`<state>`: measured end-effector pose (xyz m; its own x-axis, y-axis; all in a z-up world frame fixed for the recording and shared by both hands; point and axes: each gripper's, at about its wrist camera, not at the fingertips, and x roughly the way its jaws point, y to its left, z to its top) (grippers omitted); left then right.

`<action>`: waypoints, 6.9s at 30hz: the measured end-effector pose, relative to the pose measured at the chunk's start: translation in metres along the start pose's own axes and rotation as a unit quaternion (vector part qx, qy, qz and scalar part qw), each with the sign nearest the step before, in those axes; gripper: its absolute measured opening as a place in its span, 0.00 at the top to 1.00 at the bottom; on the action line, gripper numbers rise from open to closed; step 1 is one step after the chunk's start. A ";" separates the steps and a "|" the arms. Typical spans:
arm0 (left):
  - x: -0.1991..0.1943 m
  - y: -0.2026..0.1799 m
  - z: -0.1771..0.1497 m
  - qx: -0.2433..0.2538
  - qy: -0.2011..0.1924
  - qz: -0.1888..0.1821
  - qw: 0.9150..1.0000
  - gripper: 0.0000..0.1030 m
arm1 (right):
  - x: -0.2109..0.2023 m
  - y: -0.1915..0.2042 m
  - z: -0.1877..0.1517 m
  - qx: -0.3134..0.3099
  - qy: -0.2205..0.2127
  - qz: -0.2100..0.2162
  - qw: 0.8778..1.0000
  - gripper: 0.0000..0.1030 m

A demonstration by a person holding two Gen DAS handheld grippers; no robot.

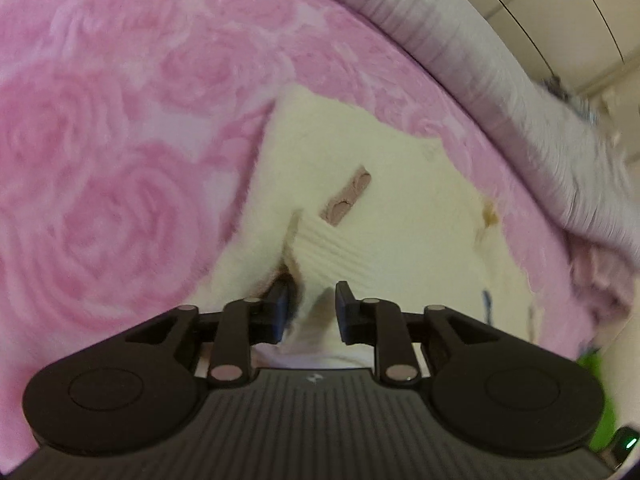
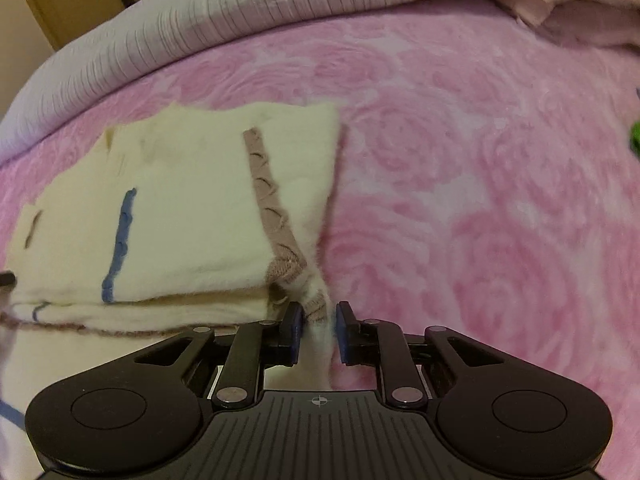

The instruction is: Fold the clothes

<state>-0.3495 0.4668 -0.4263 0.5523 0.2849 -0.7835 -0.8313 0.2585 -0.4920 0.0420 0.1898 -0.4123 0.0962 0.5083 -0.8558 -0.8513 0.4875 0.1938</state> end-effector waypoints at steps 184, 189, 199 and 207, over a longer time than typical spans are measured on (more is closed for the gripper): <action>-0.360 -0.130 -0.350 0.207 -0.020 0.181 0.961 0.52 | -0.342 0.098 -0.250 -0.093 0.005 0.036 0.995 0.31; -0.310 -0.090 -0.349 0.201 -0.028 0.159 0.966 0.52 | -0.286 0.083 -0.270 -0.088 -0.042 0.042 0.994 0.31; -0.274 0.021 -0.358 0.185 -0.102 0.086 0.974 0.52 | -0.209 0.046 -0.327 -0.082 -0.120 0.032 0.989 0.31; -0.318 0.046 -0.350 0.197 -0.135 -0.001 0.971 0.52 | -0.292 -0.002 -0.336 -0.012 -0.213 0.086 0.973 0.31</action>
<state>-0.5855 0.0651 -0.3324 0.5936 0.5016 -0.6294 -0.7717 0.5767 -0.2683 -0.1581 -0.1982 -0.3239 0.1521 0.8313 -0.5346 -0.8853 0.3551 0.3004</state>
